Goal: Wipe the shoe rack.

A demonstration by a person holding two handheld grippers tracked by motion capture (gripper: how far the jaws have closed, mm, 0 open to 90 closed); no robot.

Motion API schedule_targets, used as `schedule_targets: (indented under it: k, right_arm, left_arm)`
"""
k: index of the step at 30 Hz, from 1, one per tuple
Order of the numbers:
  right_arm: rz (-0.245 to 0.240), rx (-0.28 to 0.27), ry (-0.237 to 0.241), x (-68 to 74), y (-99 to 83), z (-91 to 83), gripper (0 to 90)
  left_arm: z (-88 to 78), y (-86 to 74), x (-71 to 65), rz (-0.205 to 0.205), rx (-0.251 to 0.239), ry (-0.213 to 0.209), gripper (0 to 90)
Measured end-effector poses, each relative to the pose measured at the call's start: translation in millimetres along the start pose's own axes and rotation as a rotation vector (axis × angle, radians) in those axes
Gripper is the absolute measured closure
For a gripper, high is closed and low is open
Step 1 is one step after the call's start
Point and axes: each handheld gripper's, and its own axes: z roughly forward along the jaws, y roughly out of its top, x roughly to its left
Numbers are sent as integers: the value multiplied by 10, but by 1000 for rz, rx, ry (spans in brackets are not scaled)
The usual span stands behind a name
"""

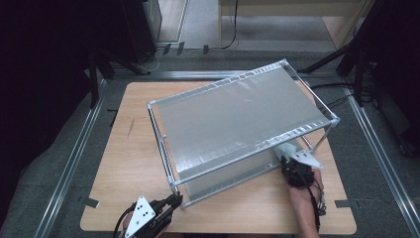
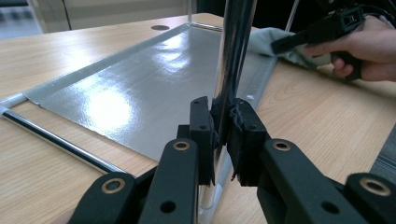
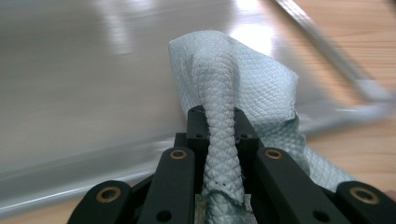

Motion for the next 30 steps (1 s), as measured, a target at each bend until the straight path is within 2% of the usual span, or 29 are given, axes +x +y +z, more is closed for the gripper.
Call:
schedule_targets:
  k: [1, 4, 6, 8, 11, 19, 21, 24, 27, 30]
  right_arm:
    - [5, -4, -28, -82, -4, 7, 822]
    - [70, 3, -96, -330, -26, -3, 821]
    - [93, -6, -103, -405, -29, -62, 819]
    - [93, -24, -98, -425, -24, -176, 818]
    - [84, -32, -88, -394, -47, -320, 812]
    - [67, 28, -92, -356, -278, -620, 798]
    - [44, 39, -87, -333, -330, -658, 701]
    - [43, -2, -32, -280, -331, -724, 493]
    - [-7, -45, -12, -106, -294, -799, 394]
    - [-40, -62, 16, 131, -266, -835, 343]
  left_arm:
    - [0, 0, 0, 0, 0, 0, 816]
    - [0, 1, -2, 1, 1, 1, 816]
    - [2, 1, -1, -1, 1, 2, 816]
    - [6, 3, 5, -2, 1, 3, 816]
    - [8, 5, 12, -1, 2, 5, 816]
    - [22, 12, 33, -4, 1, 12, 816]
    - [31, 15, 41, -7, 0, 13, 815]
    - [62, 22, 46, -11, -3, 14, 815]
    - [121, 36, 25, -11, -6, 3, 815]
    - [213, 65, -30, -4, -4, -14, 814]
